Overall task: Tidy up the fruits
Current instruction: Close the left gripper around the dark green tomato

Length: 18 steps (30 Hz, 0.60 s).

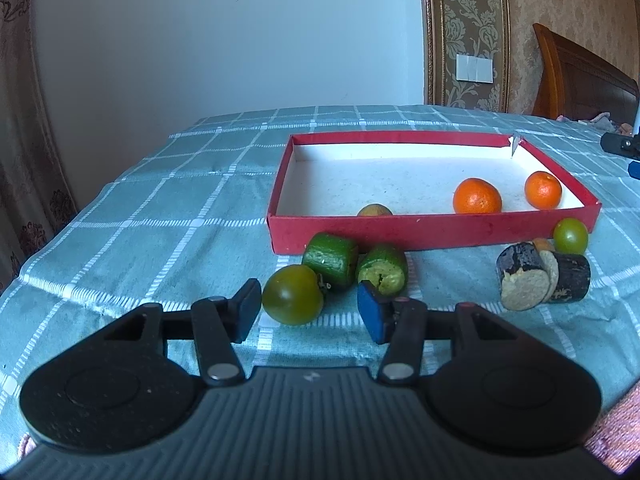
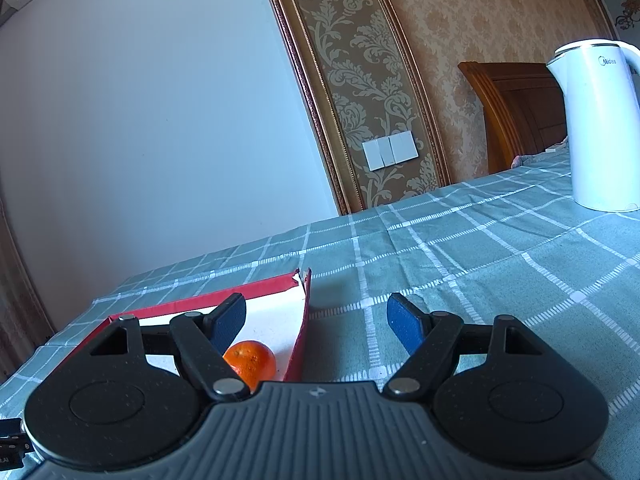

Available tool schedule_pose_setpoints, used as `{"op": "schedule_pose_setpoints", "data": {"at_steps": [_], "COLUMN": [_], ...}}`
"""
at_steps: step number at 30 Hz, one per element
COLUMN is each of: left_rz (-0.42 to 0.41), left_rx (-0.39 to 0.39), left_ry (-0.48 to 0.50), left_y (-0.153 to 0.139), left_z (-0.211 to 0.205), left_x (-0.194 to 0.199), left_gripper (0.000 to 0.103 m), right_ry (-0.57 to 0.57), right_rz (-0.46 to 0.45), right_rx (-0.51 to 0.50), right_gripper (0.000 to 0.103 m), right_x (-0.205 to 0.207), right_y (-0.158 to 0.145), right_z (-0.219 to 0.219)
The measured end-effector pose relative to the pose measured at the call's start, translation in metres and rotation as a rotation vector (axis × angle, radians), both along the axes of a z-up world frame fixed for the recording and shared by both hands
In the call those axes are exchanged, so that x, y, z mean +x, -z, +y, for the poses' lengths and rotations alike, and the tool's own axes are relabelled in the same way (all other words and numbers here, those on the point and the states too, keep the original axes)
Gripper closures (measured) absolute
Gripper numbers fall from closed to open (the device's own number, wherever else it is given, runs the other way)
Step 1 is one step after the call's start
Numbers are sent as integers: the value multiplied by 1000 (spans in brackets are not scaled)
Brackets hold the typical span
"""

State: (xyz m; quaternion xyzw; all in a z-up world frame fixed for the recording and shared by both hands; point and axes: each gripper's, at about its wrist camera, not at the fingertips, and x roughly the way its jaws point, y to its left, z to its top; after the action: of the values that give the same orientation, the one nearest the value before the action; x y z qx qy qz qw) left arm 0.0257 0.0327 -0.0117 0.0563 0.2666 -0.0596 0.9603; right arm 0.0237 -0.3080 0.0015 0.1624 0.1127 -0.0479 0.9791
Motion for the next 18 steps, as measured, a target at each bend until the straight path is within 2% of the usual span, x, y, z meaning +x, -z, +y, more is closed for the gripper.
{"op": "schedule_pose_setpoints", "data": {"at_steps": [9, 11, 13, 18], "left_rz": [54, 49, 42, 15], "left_rx": [-21, -21, -22, -30], "left_ry": [-42, -41, -32, -44], "left_y": [3, 3, 4, 3], "left_z": [4, 4, 4, 5], "left_x": [9, 9, 7, 2], "left_gripper": [52, 56, 70, 71], "right_ry": [6, 8, 9, 11], "right_rz": [-1, -2, -2, 2], "right_rx": [11, 13, 14, 14], "right_gripper": [26, 26, 26, 25], "right_x": [0, 0, 0, 1], "right_y": [-1, -1, -1, 0], "right_z": [-2, -2, -3, -3]}}
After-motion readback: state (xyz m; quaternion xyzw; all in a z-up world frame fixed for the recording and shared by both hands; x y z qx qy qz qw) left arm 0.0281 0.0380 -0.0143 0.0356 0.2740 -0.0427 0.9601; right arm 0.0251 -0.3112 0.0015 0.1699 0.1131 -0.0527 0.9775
